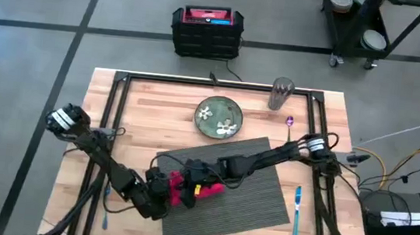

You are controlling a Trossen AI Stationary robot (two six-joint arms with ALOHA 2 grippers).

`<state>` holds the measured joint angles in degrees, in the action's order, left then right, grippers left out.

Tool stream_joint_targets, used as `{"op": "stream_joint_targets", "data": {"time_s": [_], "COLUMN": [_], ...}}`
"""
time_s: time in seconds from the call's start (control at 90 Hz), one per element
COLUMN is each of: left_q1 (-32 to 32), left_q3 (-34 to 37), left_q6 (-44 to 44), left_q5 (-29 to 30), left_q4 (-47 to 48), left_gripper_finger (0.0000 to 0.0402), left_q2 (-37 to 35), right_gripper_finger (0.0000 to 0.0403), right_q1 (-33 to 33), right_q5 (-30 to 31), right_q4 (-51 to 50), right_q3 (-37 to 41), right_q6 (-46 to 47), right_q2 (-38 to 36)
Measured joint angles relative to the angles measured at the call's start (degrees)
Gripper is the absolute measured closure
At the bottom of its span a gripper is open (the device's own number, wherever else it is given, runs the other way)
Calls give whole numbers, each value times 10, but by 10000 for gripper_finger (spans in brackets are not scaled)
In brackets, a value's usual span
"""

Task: Set table place
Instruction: Fold the red table napkin

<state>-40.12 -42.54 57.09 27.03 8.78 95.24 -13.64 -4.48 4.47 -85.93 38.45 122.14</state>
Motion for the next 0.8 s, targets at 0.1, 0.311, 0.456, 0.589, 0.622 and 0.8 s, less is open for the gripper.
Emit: {"op": "stream_joint_targets", "data": {"time_s": [0.1,0.311,0.456,0.589,0.622,0.8], "left_q1": [0,0,0,0,0,0], "left_q3": [0,0,0,0,0,-13], "left_q6": [0,0,0,0,0,13], "left_q5": [0,-1,-2,-5,-6,-73], "left_q4": [0,0,-1,-1,0,50], "left_gripper_finger": [326,326,326,326,326,326], "left_q2": [0,0,-1,-2,-4,-28], "right_gripper_finger": [403,403,386,340,324,247], "right_q1": [-1,2,2,2,1,6], "right_q5": [-2,20,41,34,29,14], "right_q4": [7,20,20,22,22,1], "right_q3": [1,0,0,0,0,1], "right_q6": [10,13,17,20,17,-39], "right_q2": [13,17,17,17,17,5]}}
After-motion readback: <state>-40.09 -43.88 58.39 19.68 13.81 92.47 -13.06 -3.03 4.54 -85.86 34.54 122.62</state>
